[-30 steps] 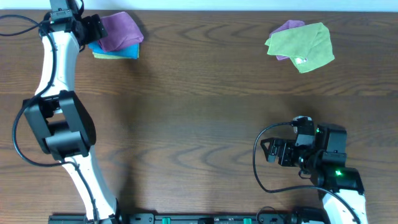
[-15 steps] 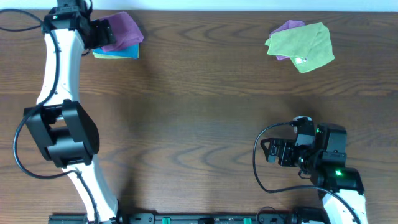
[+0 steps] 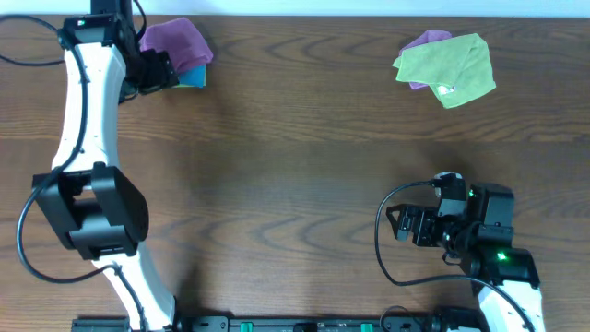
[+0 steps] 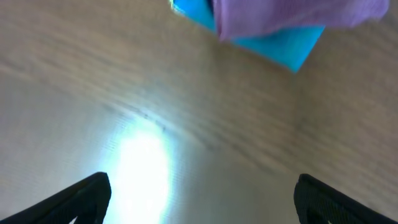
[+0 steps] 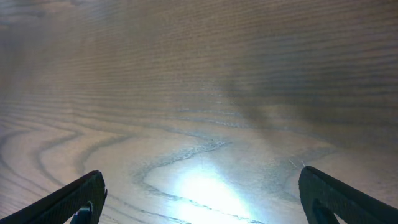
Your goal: Fold the cloth
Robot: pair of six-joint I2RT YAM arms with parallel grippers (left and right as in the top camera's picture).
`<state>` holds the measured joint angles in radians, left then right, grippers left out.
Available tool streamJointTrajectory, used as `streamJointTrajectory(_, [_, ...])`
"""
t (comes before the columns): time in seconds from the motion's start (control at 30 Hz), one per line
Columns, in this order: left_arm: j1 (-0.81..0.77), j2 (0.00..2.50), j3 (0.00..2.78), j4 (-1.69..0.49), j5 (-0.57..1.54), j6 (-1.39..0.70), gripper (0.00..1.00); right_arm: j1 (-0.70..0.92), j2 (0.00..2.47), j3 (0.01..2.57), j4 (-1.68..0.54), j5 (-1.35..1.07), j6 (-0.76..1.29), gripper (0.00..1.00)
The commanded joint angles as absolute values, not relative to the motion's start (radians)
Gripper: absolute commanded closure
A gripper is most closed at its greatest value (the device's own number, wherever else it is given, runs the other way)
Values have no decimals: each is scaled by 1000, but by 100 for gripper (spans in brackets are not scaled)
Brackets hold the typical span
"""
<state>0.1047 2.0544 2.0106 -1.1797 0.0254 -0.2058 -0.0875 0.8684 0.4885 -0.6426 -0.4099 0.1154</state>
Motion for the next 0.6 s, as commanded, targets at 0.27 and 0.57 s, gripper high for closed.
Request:
streamJointTrajectory(0.27, [105, 1807, 1810, -1119, 80, -192, 5, -92, 866, 488, -644, -407, 126, 1])
streamJointTrajectory(0.57, [95, 1341, 1219, -740, 124, -199, 5, -92, 866, 488, -644, -408, 126, 1])
